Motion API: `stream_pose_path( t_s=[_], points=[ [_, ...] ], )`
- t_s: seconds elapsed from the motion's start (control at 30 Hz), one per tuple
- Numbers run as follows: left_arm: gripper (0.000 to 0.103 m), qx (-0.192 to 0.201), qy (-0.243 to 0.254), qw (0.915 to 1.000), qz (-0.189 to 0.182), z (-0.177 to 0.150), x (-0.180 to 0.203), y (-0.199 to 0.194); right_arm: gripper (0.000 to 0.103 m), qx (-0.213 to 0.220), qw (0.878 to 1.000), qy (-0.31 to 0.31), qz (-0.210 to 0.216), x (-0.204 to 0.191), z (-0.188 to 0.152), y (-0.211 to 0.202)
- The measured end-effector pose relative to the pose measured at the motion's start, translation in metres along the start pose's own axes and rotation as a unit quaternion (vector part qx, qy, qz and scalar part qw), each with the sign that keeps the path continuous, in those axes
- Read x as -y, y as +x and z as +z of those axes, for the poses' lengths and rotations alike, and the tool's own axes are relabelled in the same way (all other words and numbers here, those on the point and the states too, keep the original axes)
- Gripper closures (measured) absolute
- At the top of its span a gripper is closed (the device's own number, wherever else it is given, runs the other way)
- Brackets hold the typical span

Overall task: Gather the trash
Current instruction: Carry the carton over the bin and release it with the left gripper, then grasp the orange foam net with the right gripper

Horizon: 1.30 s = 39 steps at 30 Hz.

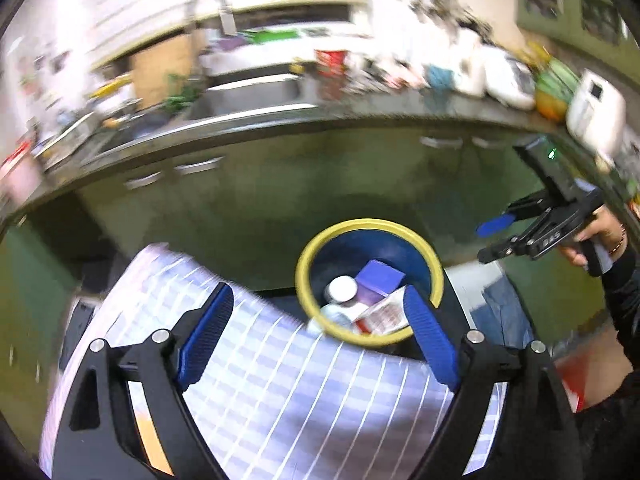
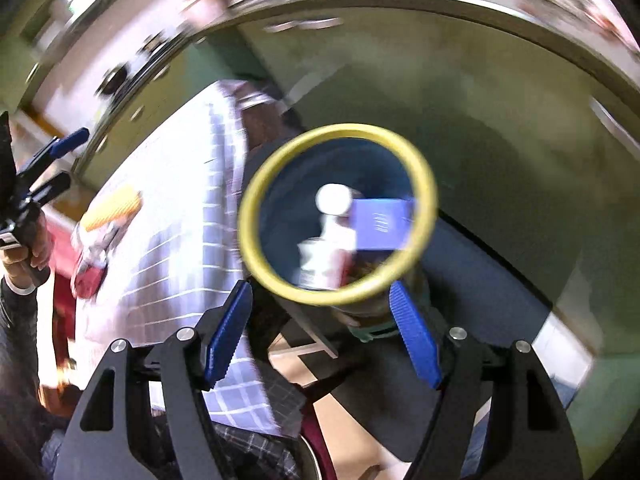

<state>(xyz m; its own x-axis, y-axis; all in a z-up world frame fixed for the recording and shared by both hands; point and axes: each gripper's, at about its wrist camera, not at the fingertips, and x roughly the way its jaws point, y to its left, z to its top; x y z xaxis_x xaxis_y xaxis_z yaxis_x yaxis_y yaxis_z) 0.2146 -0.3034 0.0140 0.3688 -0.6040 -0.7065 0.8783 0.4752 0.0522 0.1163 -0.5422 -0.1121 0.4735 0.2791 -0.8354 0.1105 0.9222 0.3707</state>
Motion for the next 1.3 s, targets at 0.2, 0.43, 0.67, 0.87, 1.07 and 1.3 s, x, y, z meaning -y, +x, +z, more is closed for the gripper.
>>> stream_pose_path(
  t_s=[0.2, 0.43, 0.67, 0.87, 1.07, 1.3],
  points=[
    [0.014, 0.009, -0.045, 0.9937, 0.102, -0.085, -0.026, -0.091, 0.031, -0.032, 0.990, -0.128, 0.053, -0.114, 0.038, 0.038],
    [0.014, -0.013, -0.112, 0.9807, 0.160, -0.179, -0.034, -0.142, 0.028, -0.075, 0.958, -0.257, 0.106, -0.254, 0.072, 0.103],
    [0.014, -0.021, -0.146, 0.9719, 0.183, -0.231, -0.034, -0.164, 0.026, -0.087, 0.913, -0.378, 0.126, -0.372, 0.081, 0.158],
    [0.014, -0.012, -0.167, 0.9683, 0.185, -0.249, -0.042, -0.179, 0.026, -0.077, 0.878, -0.463, 0.090, -0.422, 0.058, 0.183],
    [0.014, -0.011, -0.178, 0.9672, 0.182, -0.255, -0.046, -0.177, 0.024, -0.049, 0.856, -0.511, 0.057, -0.445, 0.045, 0.193],
    [0.014, -0.014, -0.180, 0.9673, 0.178, -0.261, -0.047, -0.176, 0.054, -0.048, 0.846, -0.531, 0.030, -0.458, 0.041, 0.208]
  ],
)
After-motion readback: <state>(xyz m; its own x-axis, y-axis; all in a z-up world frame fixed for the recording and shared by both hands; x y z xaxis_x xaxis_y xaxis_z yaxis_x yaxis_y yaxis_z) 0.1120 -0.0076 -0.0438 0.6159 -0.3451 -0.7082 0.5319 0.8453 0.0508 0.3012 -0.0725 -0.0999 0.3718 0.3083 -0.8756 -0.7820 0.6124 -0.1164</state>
